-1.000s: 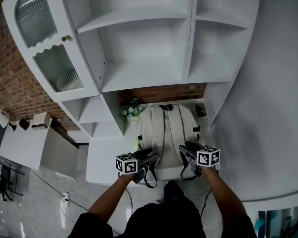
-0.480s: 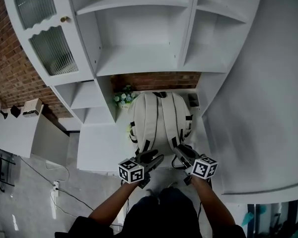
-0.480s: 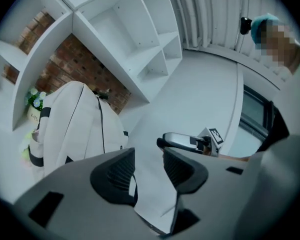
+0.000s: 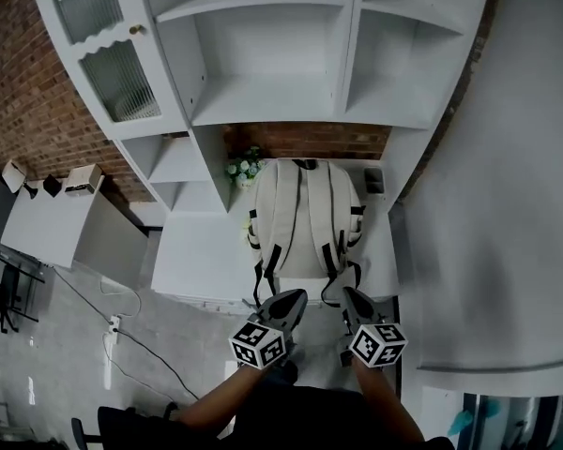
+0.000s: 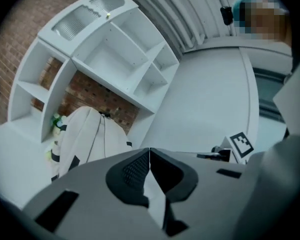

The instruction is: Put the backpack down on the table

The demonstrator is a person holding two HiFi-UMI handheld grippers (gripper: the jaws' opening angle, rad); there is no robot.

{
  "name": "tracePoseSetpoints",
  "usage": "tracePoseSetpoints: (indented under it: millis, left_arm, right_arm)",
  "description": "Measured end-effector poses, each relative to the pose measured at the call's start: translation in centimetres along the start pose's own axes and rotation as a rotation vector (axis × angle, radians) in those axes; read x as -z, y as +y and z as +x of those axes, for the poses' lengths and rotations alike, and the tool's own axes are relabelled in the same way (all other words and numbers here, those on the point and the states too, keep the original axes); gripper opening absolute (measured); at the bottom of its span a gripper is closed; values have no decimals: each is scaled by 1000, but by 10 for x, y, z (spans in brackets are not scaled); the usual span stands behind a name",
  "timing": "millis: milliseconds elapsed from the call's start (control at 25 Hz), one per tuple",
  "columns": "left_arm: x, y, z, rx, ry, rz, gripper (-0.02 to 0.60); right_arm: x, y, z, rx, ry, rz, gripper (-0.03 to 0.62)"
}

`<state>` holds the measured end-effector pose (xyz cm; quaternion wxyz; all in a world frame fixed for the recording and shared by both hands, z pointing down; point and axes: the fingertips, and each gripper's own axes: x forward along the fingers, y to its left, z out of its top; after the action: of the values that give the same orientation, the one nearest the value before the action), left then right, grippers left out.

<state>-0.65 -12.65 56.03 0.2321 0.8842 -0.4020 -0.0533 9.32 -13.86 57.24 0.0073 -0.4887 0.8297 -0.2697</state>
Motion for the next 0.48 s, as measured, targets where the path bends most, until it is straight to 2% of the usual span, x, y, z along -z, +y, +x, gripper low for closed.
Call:
tracePoseSetpoints:
  millis: [120,360,480]
  left_arm:
    - [5,-17,-12,-93,-4,13,19]
    - [41,-83,-26,-188,-18,56,18]
    - [57,-122,-33,-237,-22,115,20]
  right_arm:
    - [16,11,-29,-21,40,-70,24]
    - [37,19,-84,-18,64,-185,25]
    - [45,18,-115,-6,53,-220,25]
